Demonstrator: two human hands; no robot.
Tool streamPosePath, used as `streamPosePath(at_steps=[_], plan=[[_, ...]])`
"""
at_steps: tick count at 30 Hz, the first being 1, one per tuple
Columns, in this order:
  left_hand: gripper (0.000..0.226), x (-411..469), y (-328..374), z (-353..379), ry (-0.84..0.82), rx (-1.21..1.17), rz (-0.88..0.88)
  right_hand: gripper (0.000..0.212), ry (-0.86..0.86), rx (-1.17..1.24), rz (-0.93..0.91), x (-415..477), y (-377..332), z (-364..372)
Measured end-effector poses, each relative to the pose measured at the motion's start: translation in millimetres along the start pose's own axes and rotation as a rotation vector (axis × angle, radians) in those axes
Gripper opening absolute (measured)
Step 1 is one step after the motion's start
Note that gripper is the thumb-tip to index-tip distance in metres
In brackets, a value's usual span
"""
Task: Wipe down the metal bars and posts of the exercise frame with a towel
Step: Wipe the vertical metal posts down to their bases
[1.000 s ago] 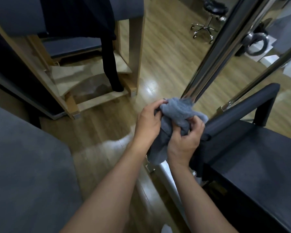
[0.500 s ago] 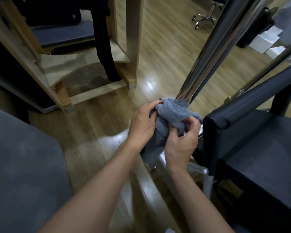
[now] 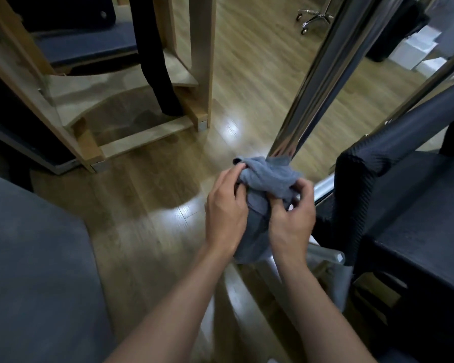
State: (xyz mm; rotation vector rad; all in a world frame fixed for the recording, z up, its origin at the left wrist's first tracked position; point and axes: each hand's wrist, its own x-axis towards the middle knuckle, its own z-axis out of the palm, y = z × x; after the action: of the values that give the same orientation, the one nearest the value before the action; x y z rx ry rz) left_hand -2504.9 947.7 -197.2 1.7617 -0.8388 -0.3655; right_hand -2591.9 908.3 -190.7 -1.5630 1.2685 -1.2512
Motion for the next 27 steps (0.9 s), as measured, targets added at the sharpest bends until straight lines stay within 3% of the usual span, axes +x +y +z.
streamPosePath(at_steps=[3, 6, 8, 11, 14, 17, 19, 24, 27], plan=[[0.036, 6, 8, 11, 0.149, -0.117, 0.157, 0.028, 0.125, 0.028, -0.274, 8, -3, 6], [0.037, 24, -25, 13, 0.021, -0.146, 0.162, 0.031, 0.147, -0.004, -0.338, -1, 36, 24], [0.036, 25, -58, 17, -0.124, -0.081, 0.069, 0.028, 0.101, -0.063, -0.288, -14, 66, 32], [0.036, 17, -83, 23, -0.202, -0.023, -0.048, 0.022, 0.031, -0.076, -0.135, -25, 85, 35], [0.039, 14, -77, 21, -0.155, -0.055, -0.060, 0.028, 0.010, -0.072, -0.085, -21, 67, 29], [0.037, 5, -48, 18, -0.019, -0.141, 0.071, 0.024, 0.090, 0.006, -0.202, -7, 46, 16], [0.037, 4, -49, 25, -0.021, -0.122, 0.072, 0.027, 0.083, -0.042, -0.222, -6, 55, 18], [0.032, 1, -81, 18, -0.214, 0.084, -0.176, 0.021, -0.086, -0.114, 0.140, -29, 84, 23], [0.032, -6, -65, 11, -0.117, 0.026, -0.105, 0.019, -0.055, -0.074, 0.111, -27, 59, 16]])
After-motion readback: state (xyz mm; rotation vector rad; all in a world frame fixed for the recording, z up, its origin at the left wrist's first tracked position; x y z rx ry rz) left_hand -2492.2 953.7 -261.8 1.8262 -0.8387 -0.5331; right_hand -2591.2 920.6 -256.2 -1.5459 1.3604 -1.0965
